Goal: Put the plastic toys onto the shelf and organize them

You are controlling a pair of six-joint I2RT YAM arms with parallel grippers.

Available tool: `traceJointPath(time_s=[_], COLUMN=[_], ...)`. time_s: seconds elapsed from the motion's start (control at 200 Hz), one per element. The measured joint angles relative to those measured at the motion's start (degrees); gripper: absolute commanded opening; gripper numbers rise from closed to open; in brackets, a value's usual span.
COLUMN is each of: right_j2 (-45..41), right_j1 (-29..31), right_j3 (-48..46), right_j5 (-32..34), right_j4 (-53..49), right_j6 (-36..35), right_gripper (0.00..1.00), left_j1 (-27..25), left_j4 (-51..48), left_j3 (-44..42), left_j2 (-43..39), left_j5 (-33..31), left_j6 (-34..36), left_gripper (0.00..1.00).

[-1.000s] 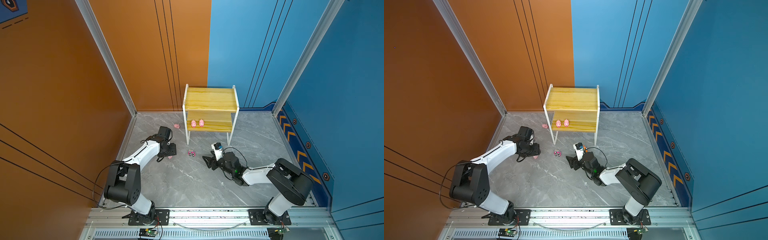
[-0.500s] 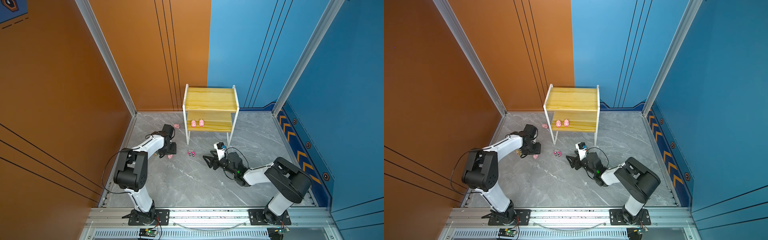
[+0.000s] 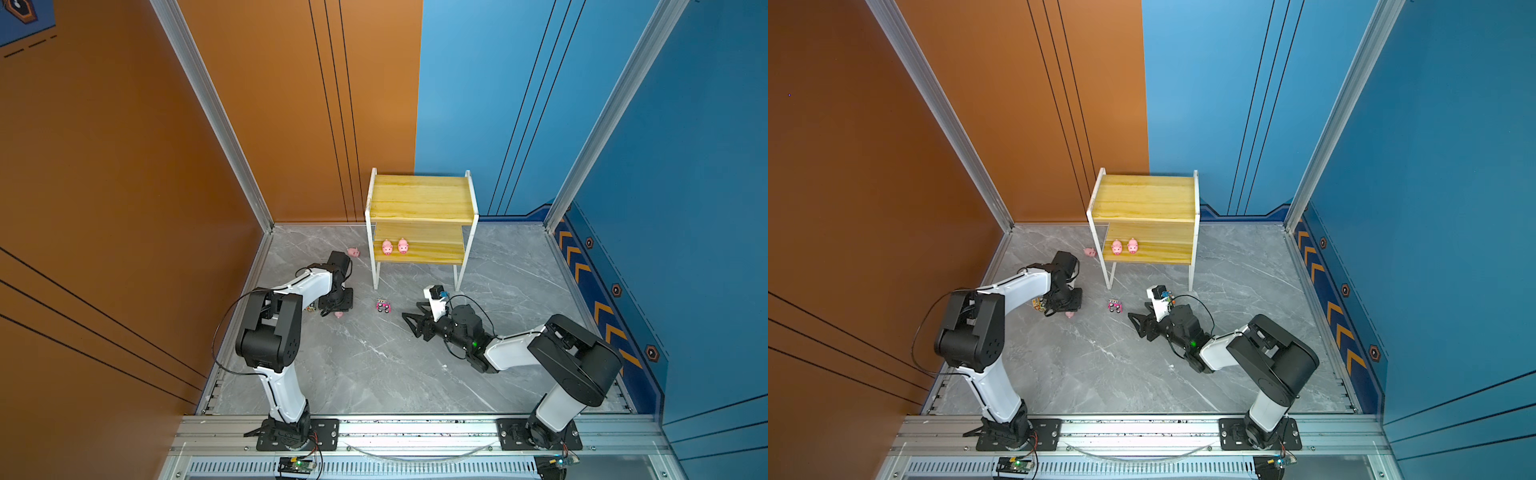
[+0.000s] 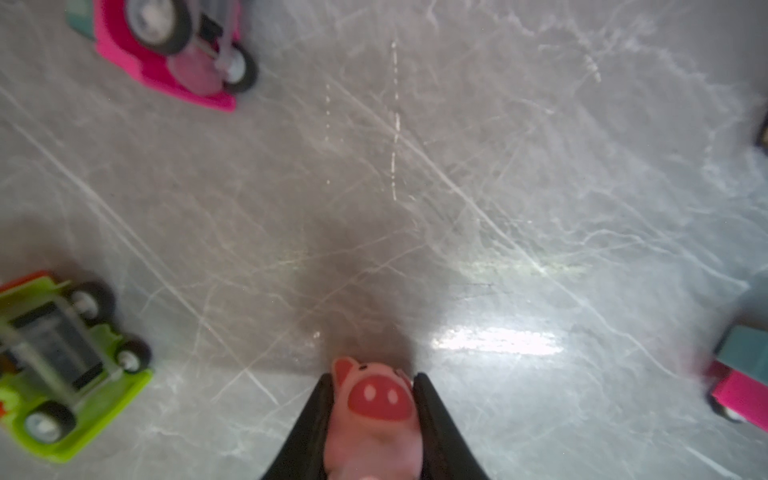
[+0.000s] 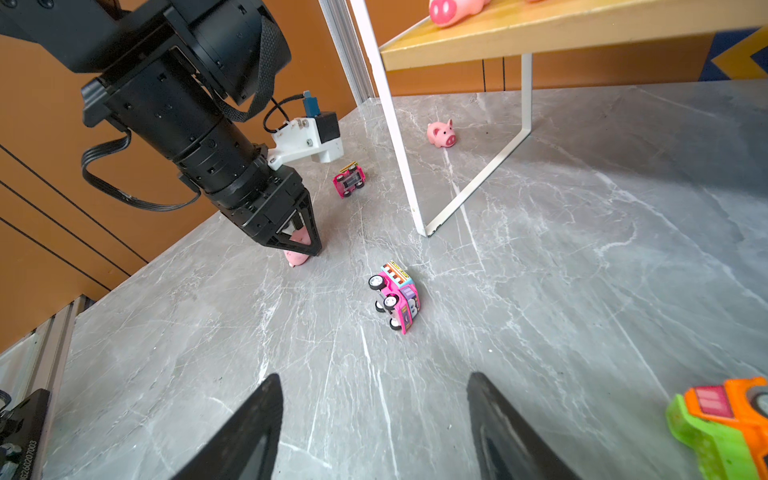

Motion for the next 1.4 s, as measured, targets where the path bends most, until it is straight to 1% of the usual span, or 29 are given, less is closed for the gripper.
traceJointPath(time_s=[0.135,0.28,0.425,0.686,0.791,0.926,1.046,1.191,1.396], right_j2=[0.0,0.6,2.6,9.5,12.3,13.7,13.7,13.8,14.0], right_j1=[0.1,1.0,3.3,9.4,11.1,11.5,11.5,11.5,11.6], right_j3=[0.5,1.9,5.0,11.6,13.3,14.1,14.7,16.4,18.5], right_j5=[0.0,-0.5,-1.6,-1.1,0.1,1.6,3.3,4.5,4.6], right_j4=[-0.3,-0.9,-1.0,1.9,4.2,5.6,6.3,6.3,6.7], right_j6=[0.0,0.0,0.0,1.1,2.4,3.0,3.0,3.0,3.3], right_gripper=[0.71,0.71,0.70,0.69,0.68,0.68,0.68,0.67,0.63], left_j1=[0.5,1.3,1.9,1.9,2.1,2.6,2.8,2.9,3.1], left_j4=[0.2,0.1,0.2,3.0,5.8,11.3,15.8,21.2,27.4], left_j3=[-0.5,-2.6,-4.1,-9.2,-12.4,-17.5,-21.2,-23.5,-25.7], left_j2=[-1.3,-7.8,-14.9,-23.5,-26.8,-31.3,-34.4,-36.3,-36.8], left_j5=[0.5,4.4,11.9,25.6,30.5,35.5,38.6,41.3,43.2], left_j6=[-0.2,-1.5,-3.6,-9.2,-12.9,-18.8,-23.7,-28.7,-33.2], left_gripper=[0.26,0.27,0.28,0.29,0.29,0.30,0.30,0.30,0.31])
